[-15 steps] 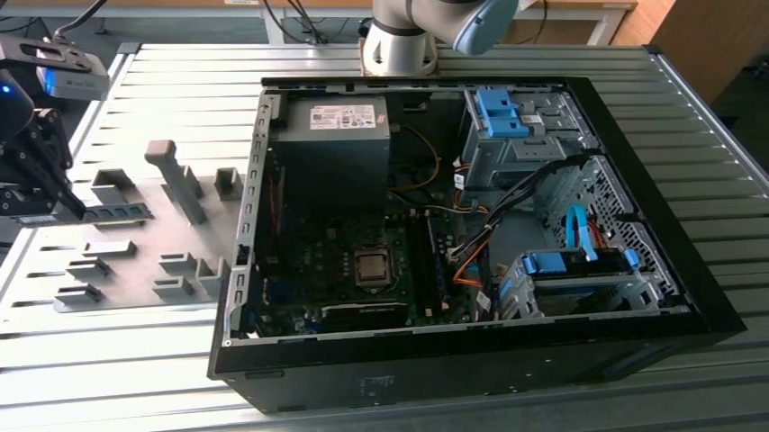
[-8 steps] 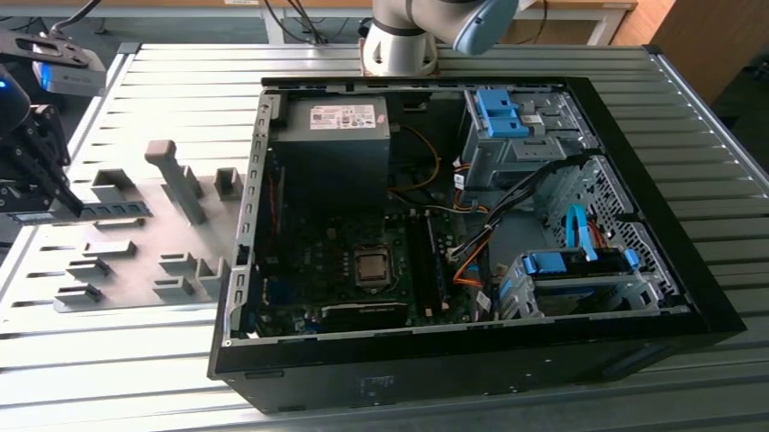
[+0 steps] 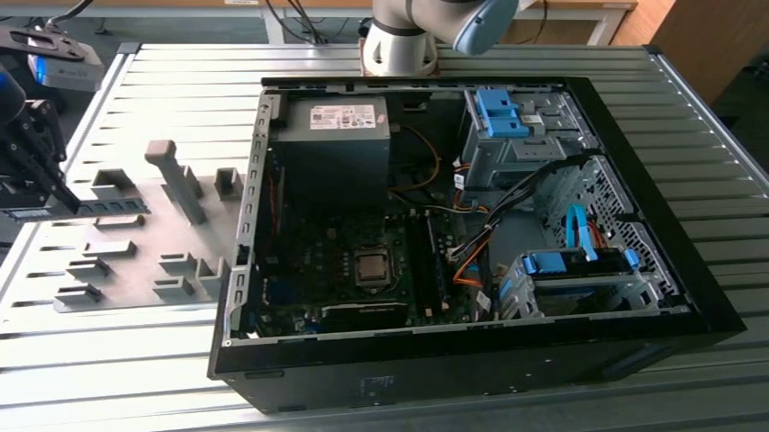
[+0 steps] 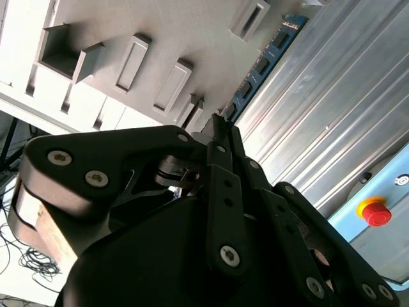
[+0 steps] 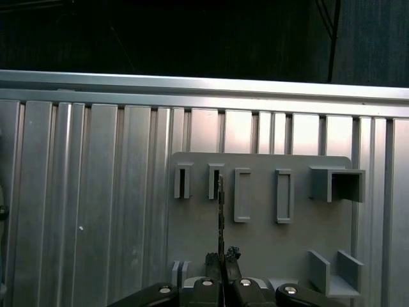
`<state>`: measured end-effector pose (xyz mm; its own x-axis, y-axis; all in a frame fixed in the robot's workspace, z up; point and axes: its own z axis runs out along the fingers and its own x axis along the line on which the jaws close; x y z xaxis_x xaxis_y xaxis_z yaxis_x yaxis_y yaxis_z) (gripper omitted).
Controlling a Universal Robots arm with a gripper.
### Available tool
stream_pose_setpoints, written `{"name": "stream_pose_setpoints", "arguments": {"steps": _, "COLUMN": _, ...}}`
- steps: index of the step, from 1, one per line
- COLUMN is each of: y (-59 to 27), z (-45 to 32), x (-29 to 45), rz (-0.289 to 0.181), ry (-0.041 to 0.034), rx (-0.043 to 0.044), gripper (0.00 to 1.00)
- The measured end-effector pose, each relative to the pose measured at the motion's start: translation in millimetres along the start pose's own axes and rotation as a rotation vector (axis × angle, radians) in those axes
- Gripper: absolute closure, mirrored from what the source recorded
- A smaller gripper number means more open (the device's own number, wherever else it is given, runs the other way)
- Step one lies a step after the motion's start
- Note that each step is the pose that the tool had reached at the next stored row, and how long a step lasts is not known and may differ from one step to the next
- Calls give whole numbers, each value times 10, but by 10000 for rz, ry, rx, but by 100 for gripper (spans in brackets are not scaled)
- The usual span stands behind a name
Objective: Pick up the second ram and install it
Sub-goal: 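Pick up the second ram and move it above second insertion slot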
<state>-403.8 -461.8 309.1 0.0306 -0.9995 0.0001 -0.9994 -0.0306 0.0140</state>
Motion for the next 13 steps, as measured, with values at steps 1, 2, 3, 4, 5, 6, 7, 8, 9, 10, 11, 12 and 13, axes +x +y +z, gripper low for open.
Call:
{"name": "stream_pose_setpoints", "arguments": {"steps": 1, "y": 0, "z": -10, "x": 0, "rz": 0, "ry": 1, "rx": -1, "gripper": 86}}
{"name": "stream_pose_setpoints", "arguments": {"steps": 2, "y": 0, "z": -18, "x": 0, "rz": 0, "ry": 0, "rx": 0, "gripper": 86}}
{"name": "stream_pose_setpoints", "arguments": {"steps": 3, "y": 0, "z": -27, "x": 0, "rz": 0, "ry": 1, "rx": -1, "gripper": 86}}
{"name": "stream_pose_setpoints", "arguments": {"steps": 4, "y": 0, "z": -35, "x": 0, "rz": 0, "ry": 0, "rx": 0, "gripper": 86}}
{"name": "stream_pose_setpoints", "arguments": {"steps": 5, "y": 1, "z": -44, "x": 0, "rz": 0, "ry": 1, "rx": -1, "gripper": 86}}
{"name": "stream_pose_setpoints", "arguments": {"steps": 6, "y": 0, "z": -53, "x": 0, "rz": 0, "ry": 1, "rx": -1, "gripper": 86}}
{"name": "stream_pose_setpoints", "arguments": {"steps": 7, "y": 1, "z": -60, "x": 0, "rz": 0, "ry": 1, "rx": -1, "gripper": 86}}
{"name": "stream_pose_setpoints", "arguments": {"steps": 8, "y": 1, "z": -67, "x": 0, "rz": 0, "ry": 0, "rx": 0, "gripper": 86}}
{"name": "stream_pose_setpoints", "arguments": {"steps": 9, "y": 1, "z": -75, "x": 0, "rz": 0, "ry": 0, "rx": -1, "gripper": 86}}
{"name": "stream_pose_setpoints", "arguments": {"steps": 10, "y": 1, "z": -82, "x": 0, "rz": 0, "ry": 0, "rx": 0, "gripper": 86}}
{"name": "stream_pose_setpoints", "arguments": {"steps": 11, "y": 1, "z": -90, "x": 0, "rz": 0, "ry": 1, "rx": -1, "gripper": 86}}
{"name": "stream_pose_setpoints", "arguments": {"steps": 12, "y": 1, "z": -98, "x": 0, "rz": 0, "ry": 1, "rx": -1, "gripper": 86}}
{"name": "stream_pose_setpoints", "arguments": {"steps": 13, "y": 1, "z": -105, "x": 0, "rz": 0, "ry": 0, "rx": 0, "gripper": 86}}
